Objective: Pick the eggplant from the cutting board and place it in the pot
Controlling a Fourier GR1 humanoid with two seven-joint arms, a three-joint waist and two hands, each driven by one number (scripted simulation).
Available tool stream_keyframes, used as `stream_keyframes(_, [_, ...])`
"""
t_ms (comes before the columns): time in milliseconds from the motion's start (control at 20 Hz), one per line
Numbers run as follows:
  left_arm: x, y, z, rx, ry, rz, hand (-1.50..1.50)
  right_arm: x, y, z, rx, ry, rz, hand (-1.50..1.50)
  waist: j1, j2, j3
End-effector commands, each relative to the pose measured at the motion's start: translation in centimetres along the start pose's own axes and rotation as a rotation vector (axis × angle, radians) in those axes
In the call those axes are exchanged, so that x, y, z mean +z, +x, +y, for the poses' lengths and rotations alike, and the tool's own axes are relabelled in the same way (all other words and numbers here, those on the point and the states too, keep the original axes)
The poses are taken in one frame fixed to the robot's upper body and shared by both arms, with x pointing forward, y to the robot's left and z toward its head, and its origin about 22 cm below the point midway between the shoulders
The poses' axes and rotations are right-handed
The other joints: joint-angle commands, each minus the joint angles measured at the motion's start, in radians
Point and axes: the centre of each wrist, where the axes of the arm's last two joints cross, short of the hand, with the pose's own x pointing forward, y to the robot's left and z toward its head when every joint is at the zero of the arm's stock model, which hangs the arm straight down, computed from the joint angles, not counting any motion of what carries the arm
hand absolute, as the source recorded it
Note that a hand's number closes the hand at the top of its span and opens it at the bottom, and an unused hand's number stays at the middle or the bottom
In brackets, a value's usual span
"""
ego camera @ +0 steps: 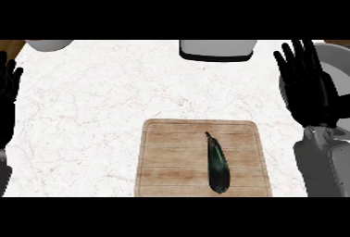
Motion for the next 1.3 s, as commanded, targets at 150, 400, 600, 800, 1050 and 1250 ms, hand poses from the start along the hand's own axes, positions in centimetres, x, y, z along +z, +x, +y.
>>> stream_keyframes(150, [-0.3, 0.6, -3.4, 0.126, -0.084, -0.034, 0.00, -3.5, 0.9, 0.2, -0.043, 0.485, 0.084, 1.50, 0.024, 0.014, 0.029])
stream_keyframes(400, [0.8, -0.4, -6.0, 0.213, -0.159, 0.020, 0.00, -2.8, 0.6, -6.1, 0.466, 0.587, 0.168, -1.50, 0.012, 0.024, 0.027])
stream_keyframes(600, [-0.4, 0.3, -6.4, 0.233, -0.165, 0.008, 0.00, -1.6, -1.8, -7.8, 0.400, 0.855, 0.054, -1.50, 0.004, 0.015, 0.031])
stream_keyframes(800, [0.4, -1.5, -7.6, 0.222, -0.168, 0.028, 0.00, -2.7, 0.3, -11.2, 0.451, 0.950, -0.045, -1.50, 0.004, 0.006, 0.029])
stream_keyframes(1050, [0.4, -1.6, -7.1, 0.216, -0.178, 0.017, 0.00, -4.9, 1.0, -9.7, 0.696, 1.094, 0.018, -1.50, 0.022, 0.000, 0.027])
stream_keyframes(1250, [-0.3, -1.9, -7.3, 0.214, -0.182, 0.041, 0.00, -5.2, 1.4, -8.4, 0.849, 1.225, 0.089, -1.50, 0.009, -0.003, 0.026])
